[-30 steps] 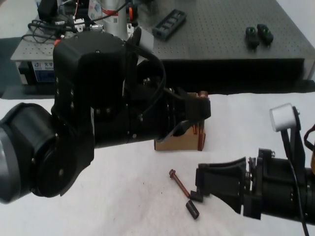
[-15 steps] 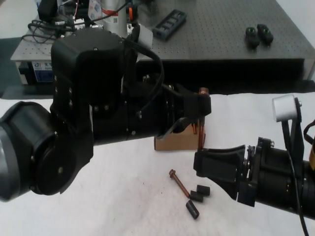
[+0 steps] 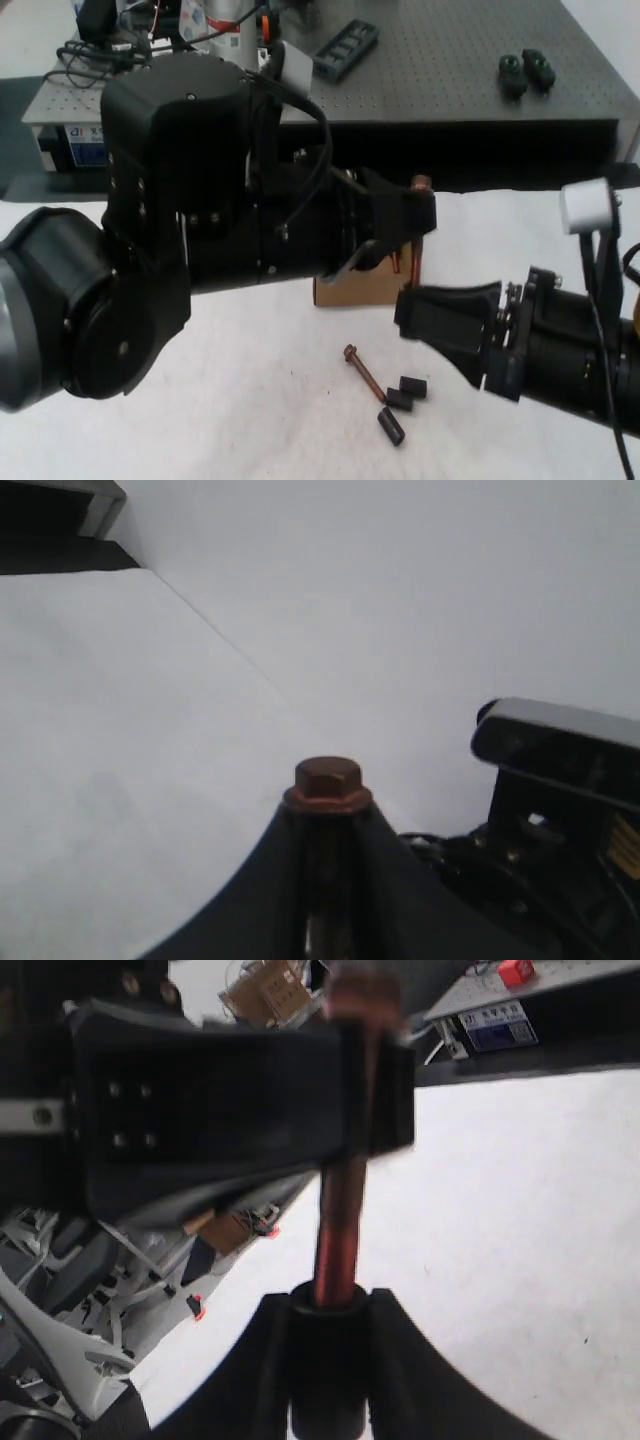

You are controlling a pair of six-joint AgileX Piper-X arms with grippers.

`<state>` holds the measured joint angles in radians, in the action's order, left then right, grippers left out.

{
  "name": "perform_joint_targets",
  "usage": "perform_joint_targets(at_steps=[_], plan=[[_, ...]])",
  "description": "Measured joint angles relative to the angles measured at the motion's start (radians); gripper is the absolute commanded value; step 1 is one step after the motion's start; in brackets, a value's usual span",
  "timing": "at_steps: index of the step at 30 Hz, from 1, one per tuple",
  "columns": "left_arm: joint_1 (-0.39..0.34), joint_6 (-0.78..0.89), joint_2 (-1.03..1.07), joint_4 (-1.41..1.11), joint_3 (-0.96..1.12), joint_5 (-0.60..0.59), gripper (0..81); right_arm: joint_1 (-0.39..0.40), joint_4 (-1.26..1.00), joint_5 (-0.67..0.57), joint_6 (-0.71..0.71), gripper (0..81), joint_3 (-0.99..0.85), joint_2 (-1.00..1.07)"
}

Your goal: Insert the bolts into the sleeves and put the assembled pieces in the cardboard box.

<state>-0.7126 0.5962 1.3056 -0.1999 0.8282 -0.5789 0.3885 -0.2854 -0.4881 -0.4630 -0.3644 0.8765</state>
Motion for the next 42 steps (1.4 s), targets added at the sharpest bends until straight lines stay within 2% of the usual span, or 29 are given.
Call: perform_joint_targets(at_steps=[9, 12, 15, 17, 21, 26, 30, 33, 37, 39, 42], plan=[[0.0, -0.01, 0.0, -0.007, 0.0, -0.008, 1.5, 0.0, -0.023, 0.023, -0.016, 2.5, 0.0, 0.0], [0.0, -0.03, 0.0, -0.009, 0.0, -0.011, 17.2, 0.0, -0.032, 0.034, -0.02, 2.5, 0.0, 0.0], [0.0, -0.077, 0.0, 0.001, 0.0, -0.018, 42.1, 0.0, -0.049, 0.07, -0.035, 2.5, 0.0, 0.0], [0.0, -0.102, 0.0, 0.009, 0.0, -0.018, 48.8, 0.0, -0.055, 0.083, -0.038, 2.5, 0.0, 0.0], [0.0, -0.12, 0.0, 0.011, 0.0, 0.019, 49.4, -0.005, -0.062, 0.133, -0.031, 2.5, 0.0, 0.0], [0.005, -0.153, 0.0, 0.042, 0.0, 0.142, 49.0, -0.055, -0.002, 0.181, 0.05, 2.5, -0.034, 0.043], [0.026, -0.206, 0.0, 0.108, 0.0, 0.276, 42.4, -0.109, 0.092, 0.215, 0.164, 2.5, -0.129, 0.191], [0.054, -0.222, 0.0, 0.186, 0.0, 0.339, 39.3, -0.137, 0.12, 0.249, 0.236, 2.5, -0.241, 0.337], [0.087, -0.233, 0.0, 0.219, -0.022, 0.365, 39.3, -0.142, 0.184, 0.288, 0.309, 2.5, -0.429, 0.56], [0.095, -0.233, 0.0, 0.225, -0.048, 0.37, 39.3, -0.142, 0.256, 0.328, 0.353, 2.5, -0.549, 0.675], [0.094, -0.234, 0.0, 0.225, -0.071, 0.369, 39.3, -0.142, 0.487, 0.419, 0.422, 2.5, -0.838, 0.917]])
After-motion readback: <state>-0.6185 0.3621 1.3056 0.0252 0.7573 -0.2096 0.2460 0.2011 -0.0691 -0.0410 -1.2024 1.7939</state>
